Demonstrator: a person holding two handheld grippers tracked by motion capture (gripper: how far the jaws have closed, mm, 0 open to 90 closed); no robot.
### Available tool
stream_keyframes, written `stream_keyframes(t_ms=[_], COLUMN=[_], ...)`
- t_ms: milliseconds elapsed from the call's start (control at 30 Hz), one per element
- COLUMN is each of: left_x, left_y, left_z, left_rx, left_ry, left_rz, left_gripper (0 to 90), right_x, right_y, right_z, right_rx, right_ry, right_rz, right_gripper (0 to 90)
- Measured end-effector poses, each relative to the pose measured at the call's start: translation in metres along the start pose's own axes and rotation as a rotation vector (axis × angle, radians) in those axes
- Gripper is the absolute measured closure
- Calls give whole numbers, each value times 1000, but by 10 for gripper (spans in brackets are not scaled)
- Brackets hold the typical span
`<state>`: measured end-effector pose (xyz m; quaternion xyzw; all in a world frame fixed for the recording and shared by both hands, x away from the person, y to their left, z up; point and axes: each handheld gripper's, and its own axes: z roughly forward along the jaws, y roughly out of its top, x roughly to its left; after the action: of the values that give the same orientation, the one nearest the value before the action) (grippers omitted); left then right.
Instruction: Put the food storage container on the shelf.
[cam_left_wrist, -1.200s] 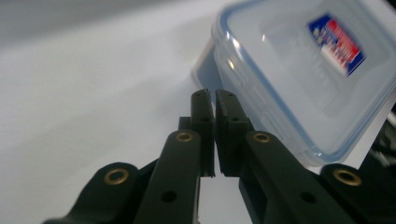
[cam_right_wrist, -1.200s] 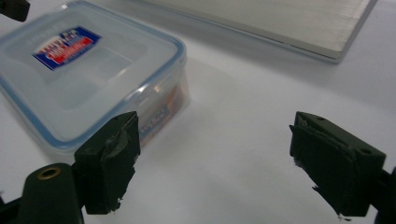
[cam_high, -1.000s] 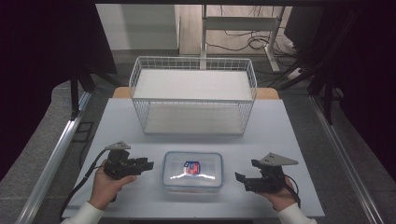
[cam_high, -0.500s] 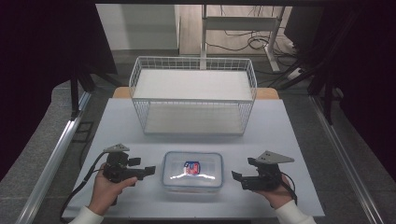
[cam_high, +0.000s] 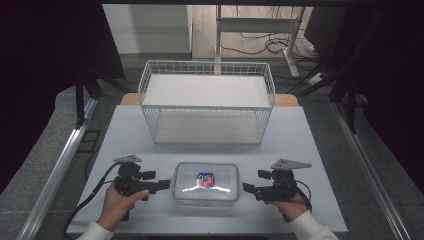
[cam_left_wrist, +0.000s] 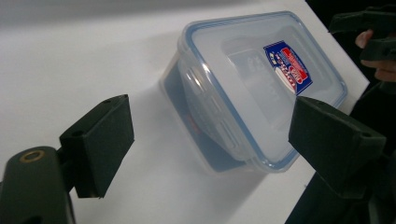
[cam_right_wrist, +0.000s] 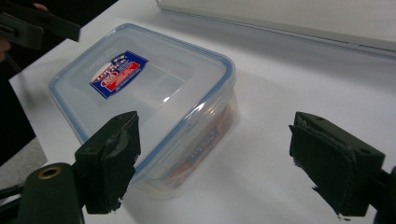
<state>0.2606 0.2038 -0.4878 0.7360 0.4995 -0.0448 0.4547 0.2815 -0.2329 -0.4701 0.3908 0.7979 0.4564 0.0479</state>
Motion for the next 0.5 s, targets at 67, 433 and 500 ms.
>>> stream_keyframes(t_ms=[67,433,500], left_x=[3,19,20], left_y=[2,10,10], left_z=[6,32,34], left_rx=[15,48,56], left_ry=[-19,-144,-158], left_rz=[-5,-85,-86], left_gripper=[141,167,172], right_x=[-1,5,5], right_y=[1,-9,-8], right_z=[1,0,0], right_rx=[2,28,27], right_ry=[11,34,32], right_rz=[9,14,8], right_gripper=[157,144,143])
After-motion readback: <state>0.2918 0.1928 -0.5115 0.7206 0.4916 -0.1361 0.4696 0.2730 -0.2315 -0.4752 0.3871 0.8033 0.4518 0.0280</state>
